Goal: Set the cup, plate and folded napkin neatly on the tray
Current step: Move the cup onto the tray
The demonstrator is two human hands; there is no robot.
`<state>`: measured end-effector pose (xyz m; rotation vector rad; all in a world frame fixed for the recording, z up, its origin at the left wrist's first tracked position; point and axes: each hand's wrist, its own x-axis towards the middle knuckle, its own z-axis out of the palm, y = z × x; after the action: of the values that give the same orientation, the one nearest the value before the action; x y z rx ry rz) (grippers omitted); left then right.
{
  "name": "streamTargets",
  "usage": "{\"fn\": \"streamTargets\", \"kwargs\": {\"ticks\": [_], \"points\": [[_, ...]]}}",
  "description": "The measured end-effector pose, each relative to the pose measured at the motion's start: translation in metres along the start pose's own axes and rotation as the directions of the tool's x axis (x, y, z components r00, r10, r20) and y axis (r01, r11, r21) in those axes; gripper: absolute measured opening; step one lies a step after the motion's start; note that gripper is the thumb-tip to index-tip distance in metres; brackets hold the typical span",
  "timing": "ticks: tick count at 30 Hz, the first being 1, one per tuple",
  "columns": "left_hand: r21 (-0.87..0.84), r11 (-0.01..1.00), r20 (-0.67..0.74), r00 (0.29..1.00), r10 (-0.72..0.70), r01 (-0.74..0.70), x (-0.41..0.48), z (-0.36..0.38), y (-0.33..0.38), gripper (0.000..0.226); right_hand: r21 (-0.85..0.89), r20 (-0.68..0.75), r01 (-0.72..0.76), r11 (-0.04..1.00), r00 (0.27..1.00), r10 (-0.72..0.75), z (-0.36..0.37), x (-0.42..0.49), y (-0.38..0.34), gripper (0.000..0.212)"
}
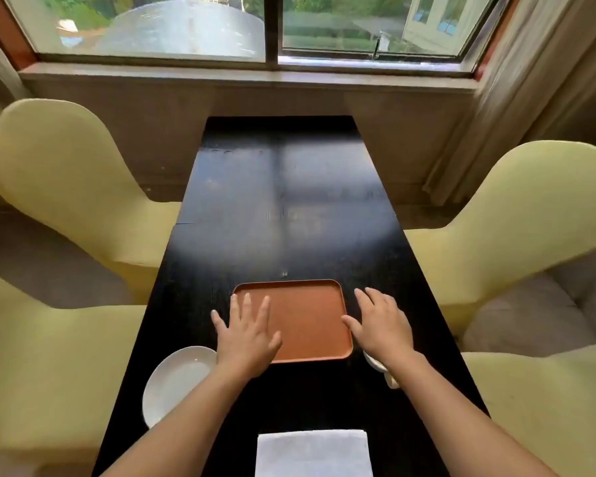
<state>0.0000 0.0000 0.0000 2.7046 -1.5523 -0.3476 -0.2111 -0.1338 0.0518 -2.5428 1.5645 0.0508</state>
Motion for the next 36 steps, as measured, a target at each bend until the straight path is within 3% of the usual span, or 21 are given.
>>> {"fn": "streamTargets", "kwargs": {"ticks": [5,10,14,20,23,27,32,36], "points": [[-0.002,0.999,0.081,0.995,-0.052,0.052,0.001,0.034,-0.013,0.078,0.002,0.049,-0.15,0.989,0.988,0.15,0.023,-0.018,0.029,0.07],[0.006,0.997,0.147,0.986,-0.08,0.08,0.01,0.061,-0.017,0.078,0.116,0.066,-0.345,0.932,0.938,0.339,0.051,-0.033,0.054,0.069],[-0.028,0.989,0.189,0.972,-0.138,0.146,0.015,0.076,-0.022,0.079,0.322,0.144,-0.552,0.77,0.832,0.536,0.072,-0.037,0.064,0.074],[-0.096,0.971,0.236,0.952,-0.193,0.22,0.017,0.09,-0.03,0.08,0.465,0.167,-0.681,0.565,0.694,0.7,0.087,-0.036,0.063,0.069],[-0.162,0.958,0.254,0.948,-0.19,0.235,0.015,0.093,-0.032,0.08,0.514,0.218,-0.71,0.482,0.651,0.727,0.095,-0.037,0.066,0.075],[-0.221,0.943,0.265,0.946,-0.188,0.25,0.012,0.094,-0.033,0.08,0.586,0.314,-0.703,0.404,0.656,0.686,0.103,-0.04,0.069,0.065],[-0.27,0.928,0.254,0.949,-0.189,0.257,0.012,0.092,-0.031,0.081,0.578,0.301,-0.689,0.437,0.678,0.67,0.107,-0.043,0.07,0.049],[-0.288,0.922,0.248,0.95,-0.188,0.258,0.01,0.09,-0.03,0.082,0.54,0.285,-0.707,0.457,0.665,0.691,0.11,-0.047,0.074,0.021]]}}
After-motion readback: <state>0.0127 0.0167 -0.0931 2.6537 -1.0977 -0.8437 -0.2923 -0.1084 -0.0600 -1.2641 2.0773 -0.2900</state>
